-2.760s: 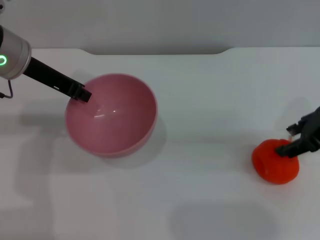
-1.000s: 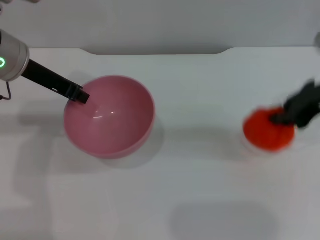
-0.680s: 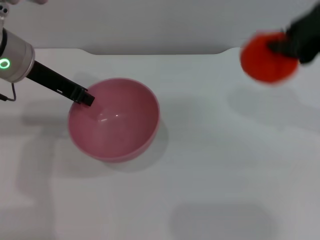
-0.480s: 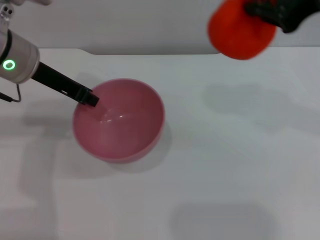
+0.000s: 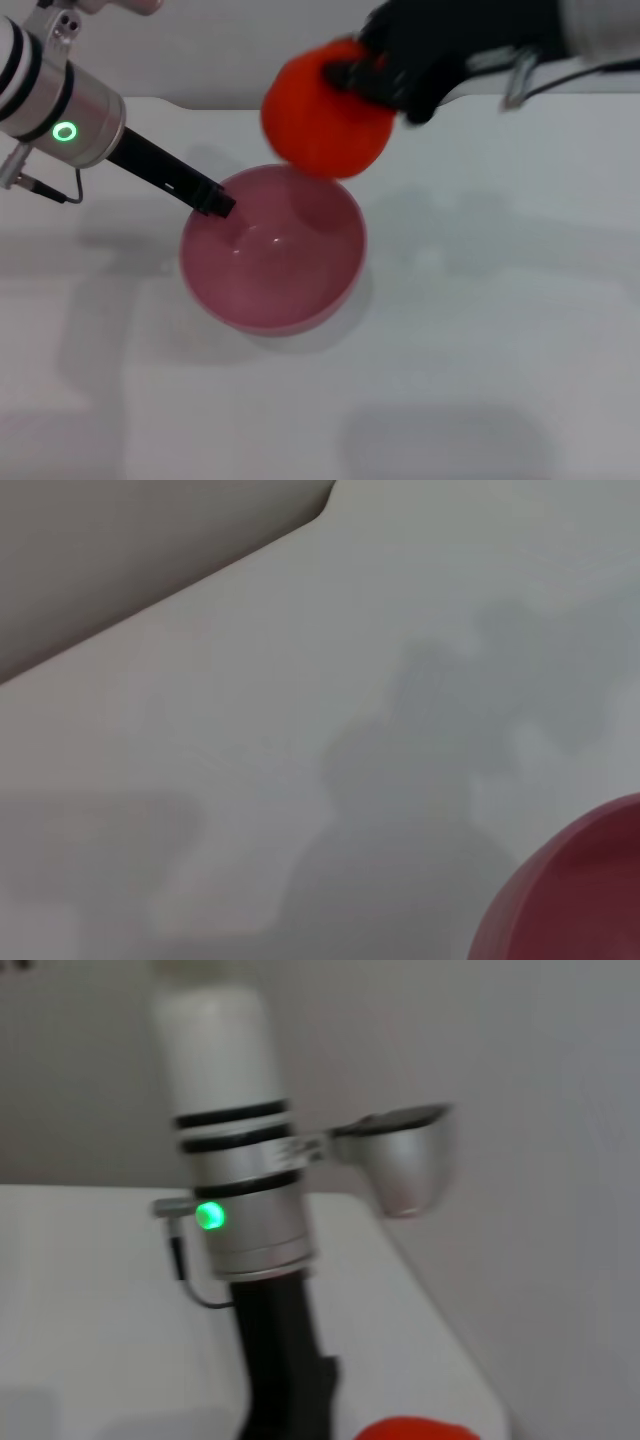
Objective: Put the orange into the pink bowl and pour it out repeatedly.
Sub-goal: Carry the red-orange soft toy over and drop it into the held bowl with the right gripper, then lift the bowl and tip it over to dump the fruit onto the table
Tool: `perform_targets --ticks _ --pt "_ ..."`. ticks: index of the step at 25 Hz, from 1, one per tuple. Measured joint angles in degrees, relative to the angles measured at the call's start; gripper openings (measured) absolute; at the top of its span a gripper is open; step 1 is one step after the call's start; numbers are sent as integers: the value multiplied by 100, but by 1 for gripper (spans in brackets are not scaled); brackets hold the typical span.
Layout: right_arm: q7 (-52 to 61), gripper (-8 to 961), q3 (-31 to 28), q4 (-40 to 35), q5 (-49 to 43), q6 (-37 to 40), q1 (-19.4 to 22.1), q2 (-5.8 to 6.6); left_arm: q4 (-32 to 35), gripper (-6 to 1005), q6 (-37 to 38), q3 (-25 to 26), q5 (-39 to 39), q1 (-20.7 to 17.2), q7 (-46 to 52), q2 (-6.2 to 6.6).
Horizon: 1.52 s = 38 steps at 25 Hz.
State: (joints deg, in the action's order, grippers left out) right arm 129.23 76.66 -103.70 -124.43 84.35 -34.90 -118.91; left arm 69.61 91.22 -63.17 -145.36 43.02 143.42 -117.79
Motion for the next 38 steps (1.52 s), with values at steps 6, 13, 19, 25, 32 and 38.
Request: perform_targets --ticks 6,13,19,25,32,38 --pt "-47 128 723 740 6 -469 -89 1 -20 44 -85 -129 21 79 23 -24" --pt "-33 173 950 1076 -15 -514 -166 -2 -86 43 -129 -150 36 110 4 -24" --pt "-14 254 902 790 -15 -535 24 -1 -130 44 -177 -103 38 113 -28 -1" --pt "-31 513 675 347 5 -656 324 -33 -147 44 -209 -97 -4 113 -41 14" --pt "-708 692 -161 424 1366 -1671 1372 -96 -2 44 -553 -193 -152 111 23 18" --pt "-2810 720 -1146 2267 4859 -1433 2365 19 210 44 -1150 -737 -261 15 75 -8"
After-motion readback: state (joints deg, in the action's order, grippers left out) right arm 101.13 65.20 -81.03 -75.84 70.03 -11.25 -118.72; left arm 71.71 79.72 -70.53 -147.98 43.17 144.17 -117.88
